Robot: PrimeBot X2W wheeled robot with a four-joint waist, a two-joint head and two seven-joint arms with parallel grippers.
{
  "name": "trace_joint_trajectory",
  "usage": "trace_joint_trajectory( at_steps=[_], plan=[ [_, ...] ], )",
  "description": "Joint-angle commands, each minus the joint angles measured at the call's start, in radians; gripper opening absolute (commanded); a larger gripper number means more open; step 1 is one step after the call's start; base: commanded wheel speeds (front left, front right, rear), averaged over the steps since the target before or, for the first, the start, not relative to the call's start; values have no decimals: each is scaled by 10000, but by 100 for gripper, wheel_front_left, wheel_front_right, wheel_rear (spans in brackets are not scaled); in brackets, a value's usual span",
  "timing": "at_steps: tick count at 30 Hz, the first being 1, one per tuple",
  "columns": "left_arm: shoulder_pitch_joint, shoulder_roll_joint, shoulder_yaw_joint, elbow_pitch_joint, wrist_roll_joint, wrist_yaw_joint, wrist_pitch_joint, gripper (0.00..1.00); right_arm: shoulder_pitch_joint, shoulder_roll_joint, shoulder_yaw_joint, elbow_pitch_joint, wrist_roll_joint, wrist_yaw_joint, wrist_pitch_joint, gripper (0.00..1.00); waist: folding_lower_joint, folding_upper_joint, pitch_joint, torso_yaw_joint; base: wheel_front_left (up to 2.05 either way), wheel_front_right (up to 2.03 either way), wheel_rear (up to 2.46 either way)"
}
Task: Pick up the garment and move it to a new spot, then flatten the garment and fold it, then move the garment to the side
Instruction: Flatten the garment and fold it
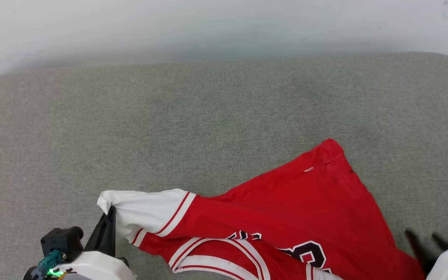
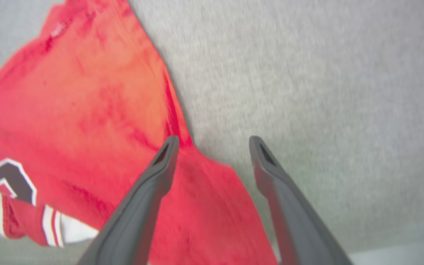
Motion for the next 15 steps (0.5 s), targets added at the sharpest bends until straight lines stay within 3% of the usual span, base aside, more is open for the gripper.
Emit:
trace_joint_trajectory(
  at_steps=[1,4,7,10,15],
  plan=[
    [-83,52,-25,-105,23,55,50,0,-539,7,-160,43,7,-3,-1044,100,2,0,103,57,0,0,0],
    [-307,30,-41,-279,76,77,42,0,-1818,-146,-93,568,241,-3,-2695,100,2,0,377,97,0,0,0],
    [-593,-13,-118,-408,160,31,44,0,-2846,-416,330,1165,396,-3,-2733,100,2,0,724,193,0,0,0],
    [-932,-32,-272,-494,272,-51,65,0,-3866,-738,823,1674,499,-1,-1827,100,2,0,1158,334,0,0,0],
    [-1544,-197,-512,-456,438,-210,-40,0,-5421,-1366,1598,2399,553,-1,707,100,2,0,1718,684,0,0,0]
  ],
)
